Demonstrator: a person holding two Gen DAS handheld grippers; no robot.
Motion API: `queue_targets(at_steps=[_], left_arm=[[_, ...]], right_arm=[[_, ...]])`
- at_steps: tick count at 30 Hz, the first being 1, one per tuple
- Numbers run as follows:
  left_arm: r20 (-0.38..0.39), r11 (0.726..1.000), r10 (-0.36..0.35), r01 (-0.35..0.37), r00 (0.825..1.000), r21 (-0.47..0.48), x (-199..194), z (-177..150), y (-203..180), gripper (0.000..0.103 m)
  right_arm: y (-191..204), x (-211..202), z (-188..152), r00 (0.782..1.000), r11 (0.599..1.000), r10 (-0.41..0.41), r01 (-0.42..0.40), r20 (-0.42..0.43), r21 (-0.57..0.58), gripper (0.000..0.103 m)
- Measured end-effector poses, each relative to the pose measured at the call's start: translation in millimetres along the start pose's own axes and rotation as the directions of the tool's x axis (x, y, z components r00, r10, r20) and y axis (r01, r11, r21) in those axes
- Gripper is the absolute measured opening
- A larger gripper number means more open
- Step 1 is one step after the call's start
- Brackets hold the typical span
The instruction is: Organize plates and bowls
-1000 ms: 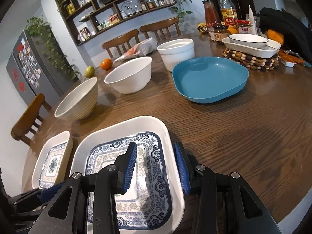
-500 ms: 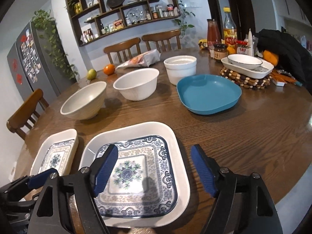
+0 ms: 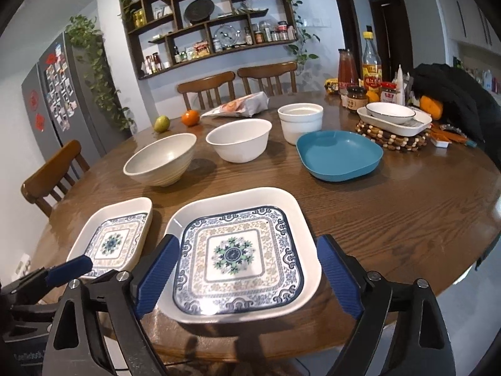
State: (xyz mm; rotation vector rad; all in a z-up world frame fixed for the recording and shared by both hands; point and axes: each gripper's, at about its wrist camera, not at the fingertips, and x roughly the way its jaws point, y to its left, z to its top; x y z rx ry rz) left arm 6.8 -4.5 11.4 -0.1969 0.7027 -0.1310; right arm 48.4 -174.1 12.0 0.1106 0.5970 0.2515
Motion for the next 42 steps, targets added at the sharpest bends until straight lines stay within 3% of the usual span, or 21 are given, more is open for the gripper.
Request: queue_targets(at_steps=[30, 42], left_arm=[[0.057, 0.999, 0.037, -0.035, 0.998, -0.028, -32, -14, -1, 0.083], [0.075, 0.998, 0.027, -0.023, 0.997, -0.056, -39, -13, 10, 0.083]], right_arm=[[-5, -35, -10, 0.998, 0.999, 0.012, -0.015, 0.054, 0.042, 0.092], [2, -35, 4, 0.996, 0.999, 0.017, -0.020, 0.083, 0.034, 0.092]])
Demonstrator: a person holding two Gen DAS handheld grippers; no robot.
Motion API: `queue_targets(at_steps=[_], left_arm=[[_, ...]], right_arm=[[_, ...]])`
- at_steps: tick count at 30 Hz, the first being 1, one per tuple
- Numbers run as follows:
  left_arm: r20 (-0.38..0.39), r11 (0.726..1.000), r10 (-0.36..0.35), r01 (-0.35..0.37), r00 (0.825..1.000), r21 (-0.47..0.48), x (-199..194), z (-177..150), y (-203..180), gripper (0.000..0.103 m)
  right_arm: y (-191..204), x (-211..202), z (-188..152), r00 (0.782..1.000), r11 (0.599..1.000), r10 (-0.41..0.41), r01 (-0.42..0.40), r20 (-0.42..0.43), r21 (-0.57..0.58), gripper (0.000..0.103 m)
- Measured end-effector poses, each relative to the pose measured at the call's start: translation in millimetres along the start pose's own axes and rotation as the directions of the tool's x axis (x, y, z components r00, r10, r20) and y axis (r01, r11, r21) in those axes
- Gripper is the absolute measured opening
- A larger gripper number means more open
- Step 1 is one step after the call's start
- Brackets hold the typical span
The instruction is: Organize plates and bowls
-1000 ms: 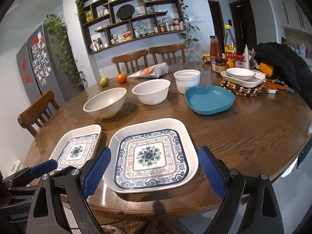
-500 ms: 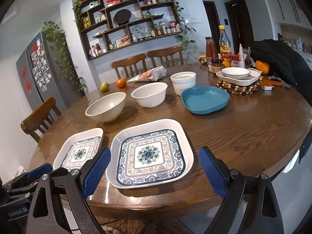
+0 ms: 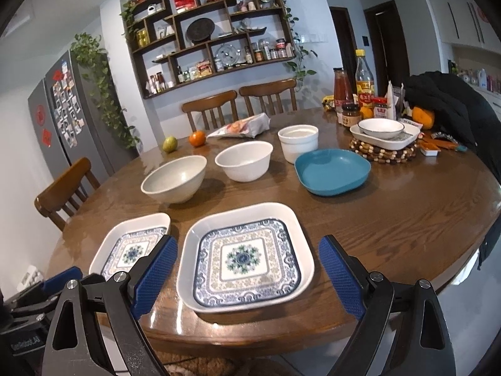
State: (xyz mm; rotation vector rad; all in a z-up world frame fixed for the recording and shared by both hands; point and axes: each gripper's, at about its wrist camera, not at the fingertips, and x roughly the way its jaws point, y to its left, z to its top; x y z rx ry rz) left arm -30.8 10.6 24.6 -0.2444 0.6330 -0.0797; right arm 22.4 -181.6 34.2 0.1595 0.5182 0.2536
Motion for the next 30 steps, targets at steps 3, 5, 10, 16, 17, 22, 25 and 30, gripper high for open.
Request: queue_targets(at_steps=[3, 5, 10, 16, 17, 22, 25, 30], left_arm=[[-0.012, 1.000, 0.000, 0.000, 1.000, -0.008, 3, -1, 3, 0.083], [-0.020, 1.000, -0.005, 0.005, 1.000, -0.007, 5, -1, 2, 0.082], [-0.036, 1.000, -0.028, 0.028, 0.999, -0.014, 8, -3, 4, 0.082], [-0.034, 0.999, -0.036, 0.035, 0.999, -0.023, 13, -4, 7, 0.082], [-0.036, 0.999, -0.038, 0.037, 0.999, -0.024, 13, -4, 7, 0.082], [-0.054, 0.998, -0.059, 0.058, 0.997, -0.035, 20, -5, 11, 0.082], [-0.058, 0.997, -0.062, 0.060, 0.996, -0.040, 22, -3, 13, 0.082], [-0.060, 0.995, -0.073, 0.068, 0.995, -0.074, 27, 3, 22, 0.081]], right_arm=[[3, 6, -2, 1.000, 1.000, 0.010, -0.010, -0.017, -0.001, 0.092], [4, 10, -3, 0.999, 1.000, 0.014, -0.014, -0.035, -0.008, 0.092], [5, 13, -6, 0.999, 1.000, 0.002, -0.002, -0.044, -0.006, 0.092], [3, 16, -10, 0.998, 1.000, 0.000, 0.000, -0.058, 0.002, 0.092], [3, 18, -11, 0.998, 1.000, 0.000, 0.000, -0.061, 0.004, 0.092], [3, 29, -18, 0.995, 1.000, -0.009, 0.008, -0.099, -0.011, 0.092], [1, 33, -16, 0.994, 1.000, -0.018, 0.017, -0.106, -0.006, 0.092], [-1, 39, -10, 0.994, 1.000, -0.022, 0.023, -0.109, 0.002, 0.092]])
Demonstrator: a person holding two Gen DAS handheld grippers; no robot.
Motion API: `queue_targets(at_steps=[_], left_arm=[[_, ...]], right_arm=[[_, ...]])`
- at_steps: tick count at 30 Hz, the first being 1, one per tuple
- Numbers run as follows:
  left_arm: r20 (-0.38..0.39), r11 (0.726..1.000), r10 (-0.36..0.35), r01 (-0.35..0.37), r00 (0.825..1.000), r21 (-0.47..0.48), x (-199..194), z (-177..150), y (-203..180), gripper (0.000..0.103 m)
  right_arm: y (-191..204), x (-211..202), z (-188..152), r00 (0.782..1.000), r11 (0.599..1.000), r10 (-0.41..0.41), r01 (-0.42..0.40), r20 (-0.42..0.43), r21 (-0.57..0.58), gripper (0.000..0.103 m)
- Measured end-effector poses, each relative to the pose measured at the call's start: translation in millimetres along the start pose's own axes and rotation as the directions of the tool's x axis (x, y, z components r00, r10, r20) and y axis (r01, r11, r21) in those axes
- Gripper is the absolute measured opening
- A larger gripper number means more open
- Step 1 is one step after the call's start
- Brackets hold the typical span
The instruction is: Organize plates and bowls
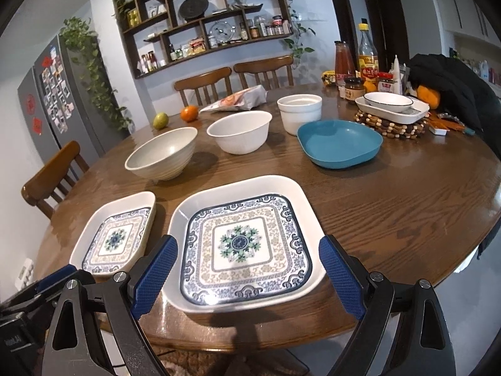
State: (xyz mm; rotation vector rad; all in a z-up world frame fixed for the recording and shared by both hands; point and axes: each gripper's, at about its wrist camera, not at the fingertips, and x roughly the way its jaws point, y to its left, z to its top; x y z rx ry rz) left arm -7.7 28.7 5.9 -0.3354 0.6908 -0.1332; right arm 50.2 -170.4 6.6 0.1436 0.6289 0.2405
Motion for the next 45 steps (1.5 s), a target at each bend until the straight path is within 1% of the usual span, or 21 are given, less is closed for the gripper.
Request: queue_targets(at_steps=[4, 7, 11, 18, 20, 22, 25, 29, 32, 35, 37, 38, 40, 41, 42, 44, 45], left_arm=[[0.021, 1.000, 0.007, -0.007, 1.000, -0.016, 0, 7, 6, 0.081], [0.035, 1.000, -0.004, 0.005, 0.999, -0.029, -2, 10, 11, 0.081], [0.049, 0.999, 0.003, -0.001, 0.999, -0.043, -6, 14, 19, 0.079], [0.076, 0.997, 0.017, -0.010, 0.997, -0.081, -14, 20, 40, 0.075], [0.080, 0.995, 0.029, -0.021, 0.996, -0.095, -16, 22, 48, 0.071], [0.081, 0.994, 0.043, -0.034, 0.996, -0.106, -18, 22, 55, 0.062], [0.089, 0.990, 0.068, -0.056, 0.994, -0.131, -23, 23, 67, 0.061], [0.098, 0.987, 0.079, -0.064, 0.992, -0.151, -27, 25, 79, 0.060], [0.100, 0.985, 0.088, -0.071, 0.991, -0.159, -29, 27, 85, 0.059], [0.097, 0.983, 0.091, -0.073, 0.991, -0.169, -30, 28, 92, 0.059], [0.093, 0.982, 0.093, -0.076, 0.991, -0.175, -29, 28, 97, 0.056], [0.091, 0.981, 0.094, -0.076, 0.991, -0.180, -29, 28, 98, 0.056], [0.084, 0.978, 0.099, -0.081, 0.992, -0.192, -27, 28, 103, 0.054], [0.083, 0.978, 0.099, -0.082, 0.992, -0.193, -26, 28, 105, 0.054], [0.079, 0.977, 0.101, -0.084, 0.992, -0.194, -25, 28, 106, 0.053], [0.070, 0.976, 0.104, -0.088, 0.992, -0.197, -23, 28, 109, 0.053], [0.067, 0.976, 0.104, -0.089, 0.992, -0.201, -21, 28, 110, 0.053]], right_arm=[[0, 4, 6, 1.000, 1.000, 0.017, -0.017, 0.006, 0.014, 0.092], [0, 9, 7, 0.999, 0.999, 0.037, -0.037, -0.001, 0.023, 0.092], [6, 14, 7, 1.000, 1.000, 0.022, -0.022, 0.000, -0.001, 0.092], [17, 19, 12, 0.999, 0.999, 0.047, -0.046, 0.009, -0.020, 0.092], [22, 22, 13, 0.999, 0.998, 0.052, -0.051, 0.010, -0.026, 0.092], [25, 25, 15, 0.998, 0.997, 0.068, -0.068, 0.008, -0.023, 0.092], [32, 31, 17, 0.994, 0.993, 0.114, -0.114, -0.001, -0.019, 0.092], [47, 36, 21, 0.991, 0.990, 0.137, -0.137, 0.004, -0.044, 0.092], [59, 38, 24, 0.986, 0.984, 0.169, -0.169, 0.008, -0.065, 0.091], [71, 41, 27, 0.980, 0.977, 0.199, -0.197, 0.011, -0.080, 0.087], [81, 45, 29, 0.975, 0.971, 0.222, -0.221, 0.002, -0.093, 0.083], [85, 47, 29, 0.973, 0.968, 0.232, -0.231, -0.007, -0.098, 0.078], [94, 53, 30, 0.966, 0.960, 0.259, -0.260, -0.023, -0.106, 0.071], [97, 55, 30, 0.964, 0.958, 0.265, -0.267, -0.030, -0.108, 0.064], [101, 58, 30, 0.963, 0.956, 0.268, -0.271, -0.037, -0.113, 0.057], [110, 65, 28, 0.965, 0.955, 0.258, -0.262, -0.048, -0.136, 0.049], [115, 69, 27, 0.965, 0.954, 0.253, -0.260, -0.064, -0.151, 0.046]])
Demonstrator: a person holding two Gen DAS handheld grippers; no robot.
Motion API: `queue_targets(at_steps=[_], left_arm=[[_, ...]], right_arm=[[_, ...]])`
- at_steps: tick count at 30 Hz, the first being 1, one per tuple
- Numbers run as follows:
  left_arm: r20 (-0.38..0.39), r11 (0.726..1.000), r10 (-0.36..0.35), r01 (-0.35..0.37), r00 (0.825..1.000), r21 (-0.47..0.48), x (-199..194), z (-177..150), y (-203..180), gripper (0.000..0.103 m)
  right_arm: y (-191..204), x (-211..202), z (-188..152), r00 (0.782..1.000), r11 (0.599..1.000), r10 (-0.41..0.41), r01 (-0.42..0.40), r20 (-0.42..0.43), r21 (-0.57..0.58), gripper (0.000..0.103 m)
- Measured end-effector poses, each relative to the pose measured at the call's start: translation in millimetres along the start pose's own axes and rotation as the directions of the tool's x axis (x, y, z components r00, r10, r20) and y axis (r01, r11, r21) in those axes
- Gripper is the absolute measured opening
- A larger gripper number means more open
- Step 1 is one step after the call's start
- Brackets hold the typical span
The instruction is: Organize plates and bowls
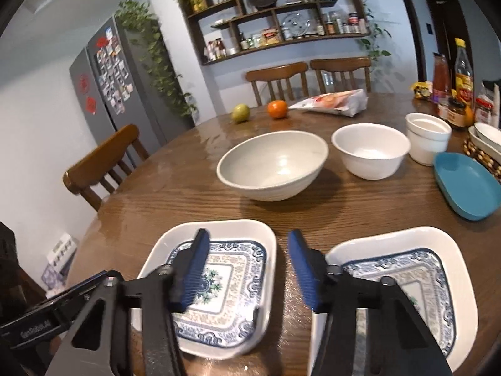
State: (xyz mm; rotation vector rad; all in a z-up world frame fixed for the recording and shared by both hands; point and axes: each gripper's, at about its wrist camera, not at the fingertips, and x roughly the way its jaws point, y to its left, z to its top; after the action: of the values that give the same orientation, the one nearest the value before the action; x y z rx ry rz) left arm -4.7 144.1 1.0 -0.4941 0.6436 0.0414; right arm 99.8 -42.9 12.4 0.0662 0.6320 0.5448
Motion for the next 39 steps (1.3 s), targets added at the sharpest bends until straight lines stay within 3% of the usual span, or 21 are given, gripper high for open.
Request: queue_targets(at_steps=[19, 39], left_arm=[[-0.092, 1.000, -0.015, 0.015, 0.996, 0.002, 27, 1, 7, 0.053], [-0.097, 1.000, -0.018, 0.020, 0.995, 0.014, 26, 1, 4, 0.053]], right_arm=[[9, 38, -9, 0.991, 0.999, -0.027, 0.024, -0.132, -0.026, 0.046], [6, 34, -7, 0.992, 1.000, 0.002, -0.001, -0.128, 0.007, 0.046]])
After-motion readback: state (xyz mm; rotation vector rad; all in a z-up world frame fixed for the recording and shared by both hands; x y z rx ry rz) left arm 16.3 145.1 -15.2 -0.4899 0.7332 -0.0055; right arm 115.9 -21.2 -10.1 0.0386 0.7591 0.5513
